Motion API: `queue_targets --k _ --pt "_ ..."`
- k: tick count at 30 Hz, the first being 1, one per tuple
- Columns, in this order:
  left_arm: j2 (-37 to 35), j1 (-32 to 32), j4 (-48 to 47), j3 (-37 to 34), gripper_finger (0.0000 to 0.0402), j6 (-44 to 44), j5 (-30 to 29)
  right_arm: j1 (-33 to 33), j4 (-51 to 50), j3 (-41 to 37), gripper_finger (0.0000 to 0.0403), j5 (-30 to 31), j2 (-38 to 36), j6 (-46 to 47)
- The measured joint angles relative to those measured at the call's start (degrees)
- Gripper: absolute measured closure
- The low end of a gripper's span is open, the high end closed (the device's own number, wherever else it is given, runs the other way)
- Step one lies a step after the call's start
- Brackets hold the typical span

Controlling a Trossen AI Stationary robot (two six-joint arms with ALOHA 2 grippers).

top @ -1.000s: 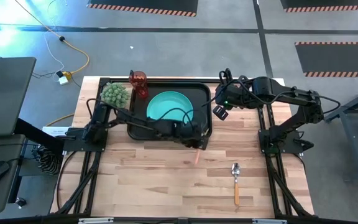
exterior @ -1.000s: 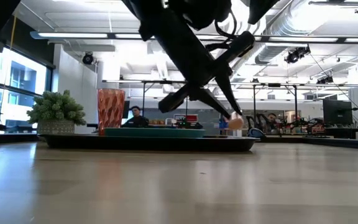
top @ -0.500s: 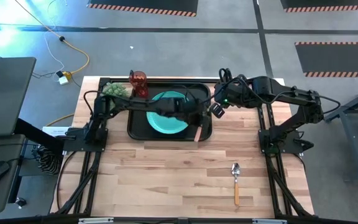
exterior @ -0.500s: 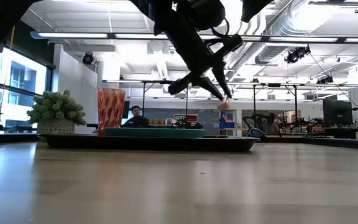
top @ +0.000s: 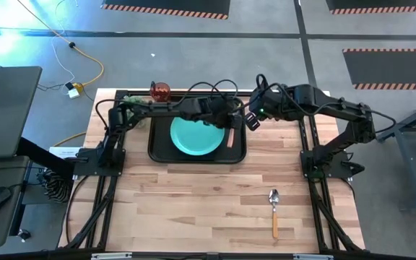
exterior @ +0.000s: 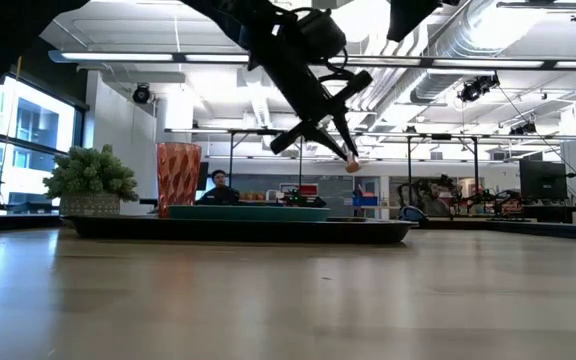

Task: Pick and place plate/cup/fork/spoon on tray
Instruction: Put the orange fork to the right of the blue plate on the black tray

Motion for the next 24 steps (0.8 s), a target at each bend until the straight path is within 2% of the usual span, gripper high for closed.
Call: queue_targets --k 7,12,19,24 --pt "0.00 1.67 -0.03 0.03 0.0367 -0.01 2.05 -1.12 -0.07 0.00 0.0327 0.00 0.00 0.02" --pt "0.02 2.62 -1.69 3.15 0.0367 0.87 3.80 -1.22 -0.07 0.00 0.0327 -0.60 0.00 0.03" --pt "0.02 3.36 -2.85 5.31 0.0367 1.07 0.41 -1.22 -0.04 0.00 0.0327 -1.21 0.00 0.22" --pt "0.56 2.89 -7.56 5.31 0.0367 1.01 -3.49 -1.22 -0.26 0.00 0.0327 -1.24 0.00 1.55"
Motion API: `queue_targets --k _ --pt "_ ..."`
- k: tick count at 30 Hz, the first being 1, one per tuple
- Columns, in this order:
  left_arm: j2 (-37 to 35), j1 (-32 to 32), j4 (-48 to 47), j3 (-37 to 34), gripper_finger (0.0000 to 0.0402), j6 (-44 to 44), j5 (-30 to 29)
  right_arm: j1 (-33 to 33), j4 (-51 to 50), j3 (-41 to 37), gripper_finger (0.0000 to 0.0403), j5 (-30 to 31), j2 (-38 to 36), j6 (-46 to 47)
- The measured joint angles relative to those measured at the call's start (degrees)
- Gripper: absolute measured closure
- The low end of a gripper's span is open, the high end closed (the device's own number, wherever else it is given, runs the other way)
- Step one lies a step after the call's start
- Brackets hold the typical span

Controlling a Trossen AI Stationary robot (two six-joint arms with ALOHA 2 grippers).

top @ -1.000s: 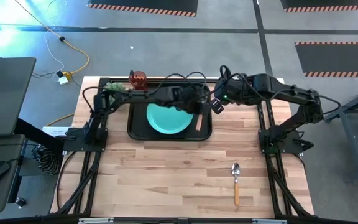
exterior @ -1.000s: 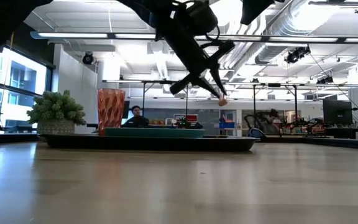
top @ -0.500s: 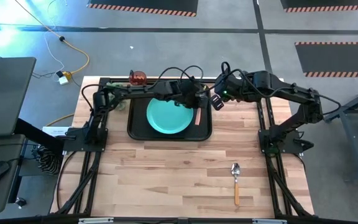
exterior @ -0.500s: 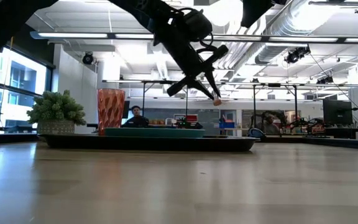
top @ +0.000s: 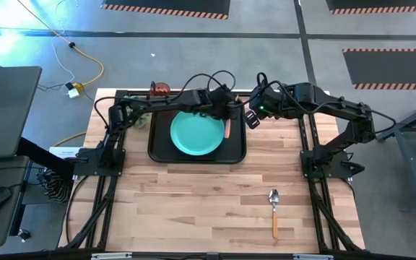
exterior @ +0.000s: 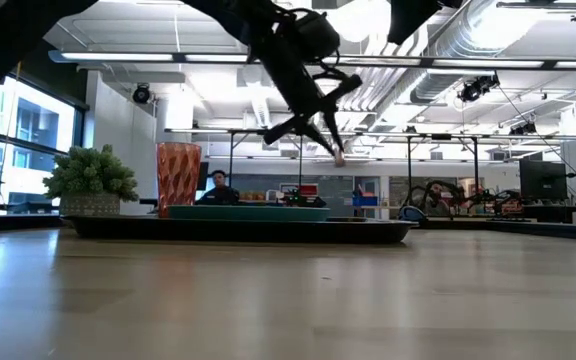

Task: Pick and place plate/cup/fork/spoon on tray
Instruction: Put the orange fork to the right of the blue plate on the black tray

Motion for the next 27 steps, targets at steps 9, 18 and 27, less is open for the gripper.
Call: queue_targets --k 9,18,27 --pt "2.98 -1.79 1.24 0.07 0.0367 -2.54 -0.20 0.00 0.02 0.00 0.0327 -0.49 0.00 0.59" --pt "5.32 -2.44 1.49 -0.02 0.0367 -4.36 -0.37 0.00 0.02 0.00 0.0327 -0.69 -0.02 0.59" --pt "7.89 -3.06 1.32 0.02 0.0367 -6.63 1.32 0.00 0.02 0.00 0.0327 -0.67 -0.02 0.59"
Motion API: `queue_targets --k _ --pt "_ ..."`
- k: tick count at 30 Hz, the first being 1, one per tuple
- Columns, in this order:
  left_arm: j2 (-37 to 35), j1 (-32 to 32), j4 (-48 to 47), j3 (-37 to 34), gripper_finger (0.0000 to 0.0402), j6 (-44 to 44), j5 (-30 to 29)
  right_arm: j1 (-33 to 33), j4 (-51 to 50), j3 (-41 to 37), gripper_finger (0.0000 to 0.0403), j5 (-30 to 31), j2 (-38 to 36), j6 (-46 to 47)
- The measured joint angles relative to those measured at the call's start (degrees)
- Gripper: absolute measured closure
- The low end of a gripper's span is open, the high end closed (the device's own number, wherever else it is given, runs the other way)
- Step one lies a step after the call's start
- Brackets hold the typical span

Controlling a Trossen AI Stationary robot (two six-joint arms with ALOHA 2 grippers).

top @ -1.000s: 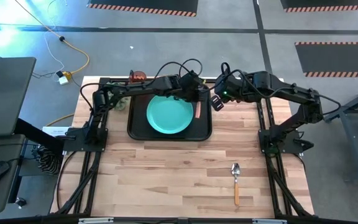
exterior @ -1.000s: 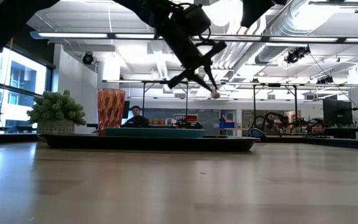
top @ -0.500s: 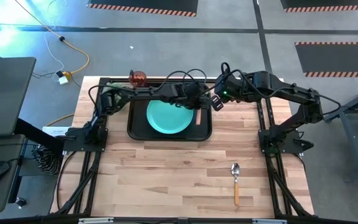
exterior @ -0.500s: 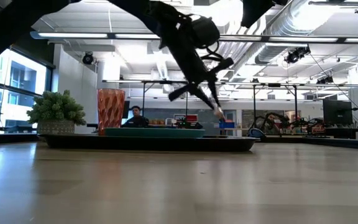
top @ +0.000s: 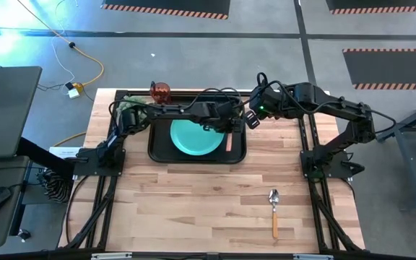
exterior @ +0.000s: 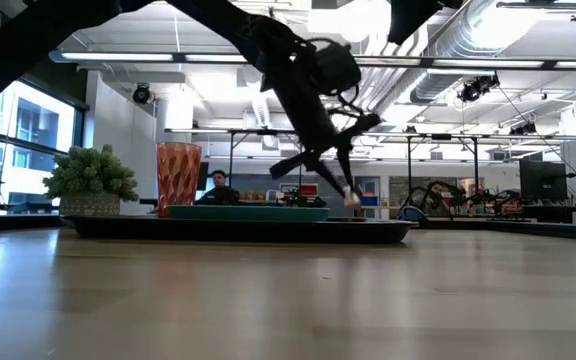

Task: Pick and place plate/cup/fork/spoon on tray
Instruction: Put the orange fork to the right of the blue plate on the black tray

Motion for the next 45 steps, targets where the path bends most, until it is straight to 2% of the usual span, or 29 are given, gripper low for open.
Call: queue_targets --k 22,29,45 --pt "3.18 0.47 -0.66 -0.09 0.0367 -4.00 4.53 0.00 -0.22 0.00 0.0327 -0.06 0.00 0.94" --pt "3.22 0.84 0.08 -0.06 0.0366 -3.81 2.97 0.00 -0.20 0.00 0.0327 -0.15 0.00 0.94" --pt "4.10 1.26 -0.09 -0.02 0.0343 -3.90 6.42 0.04 -0.53 0.00 0.0327 -0.17 0.00 0.92"
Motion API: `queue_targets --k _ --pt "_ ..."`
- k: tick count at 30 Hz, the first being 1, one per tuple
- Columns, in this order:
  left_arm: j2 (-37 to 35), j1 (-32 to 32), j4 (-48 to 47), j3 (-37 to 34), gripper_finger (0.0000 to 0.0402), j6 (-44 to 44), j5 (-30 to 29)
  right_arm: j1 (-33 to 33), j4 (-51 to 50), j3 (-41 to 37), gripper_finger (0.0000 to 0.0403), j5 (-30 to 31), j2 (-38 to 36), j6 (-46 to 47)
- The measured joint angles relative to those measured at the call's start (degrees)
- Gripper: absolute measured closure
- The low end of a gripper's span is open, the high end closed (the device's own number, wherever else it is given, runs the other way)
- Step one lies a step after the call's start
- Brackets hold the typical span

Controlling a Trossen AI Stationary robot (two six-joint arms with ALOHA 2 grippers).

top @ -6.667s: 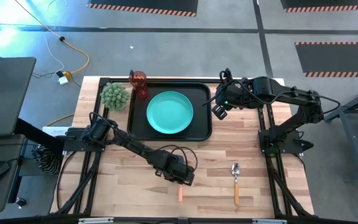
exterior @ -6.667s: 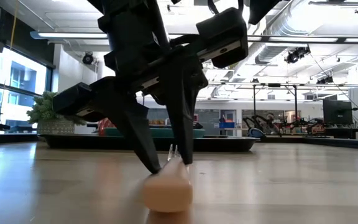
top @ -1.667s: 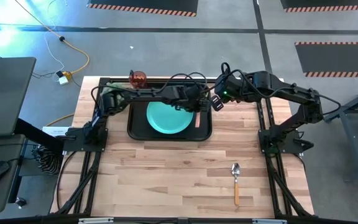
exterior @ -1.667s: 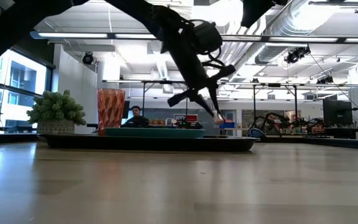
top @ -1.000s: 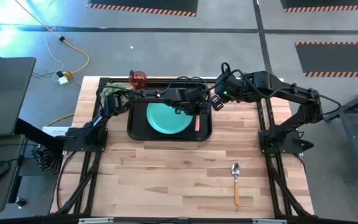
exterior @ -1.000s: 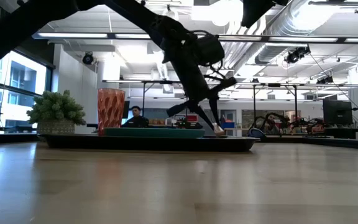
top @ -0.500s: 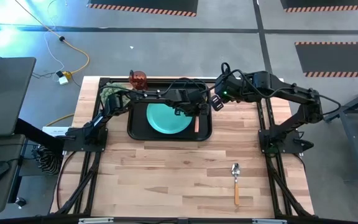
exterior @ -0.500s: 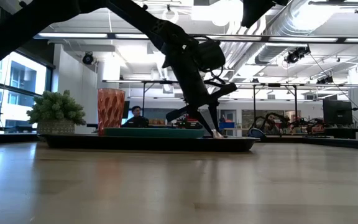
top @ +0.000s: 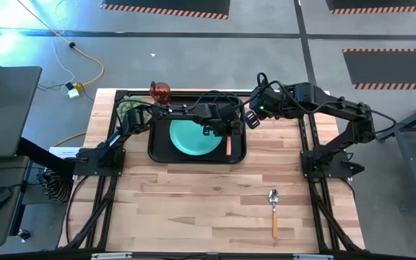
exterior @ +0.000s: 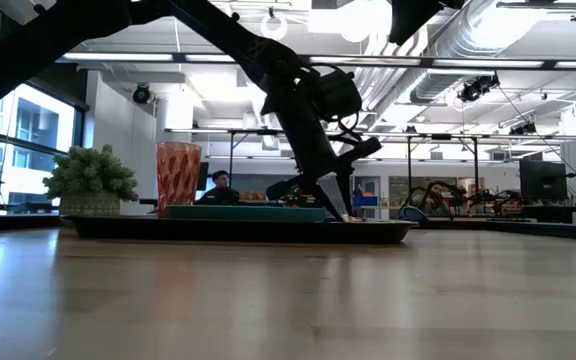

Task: Pick and place plate/cup/fork/spoon on tray
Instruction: Put the orange fork to the right of the blue plate on the black tray

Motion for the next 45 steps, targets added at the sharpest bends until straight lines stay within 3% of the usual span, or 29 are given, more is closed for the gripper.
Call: queue_targets --k 45 --pt "0.09 1.20 2.85 0.00 0.0341 1.53 3.78 0.00 -0.33 0.00 0.0327 -1.51 0.00 -0.48"
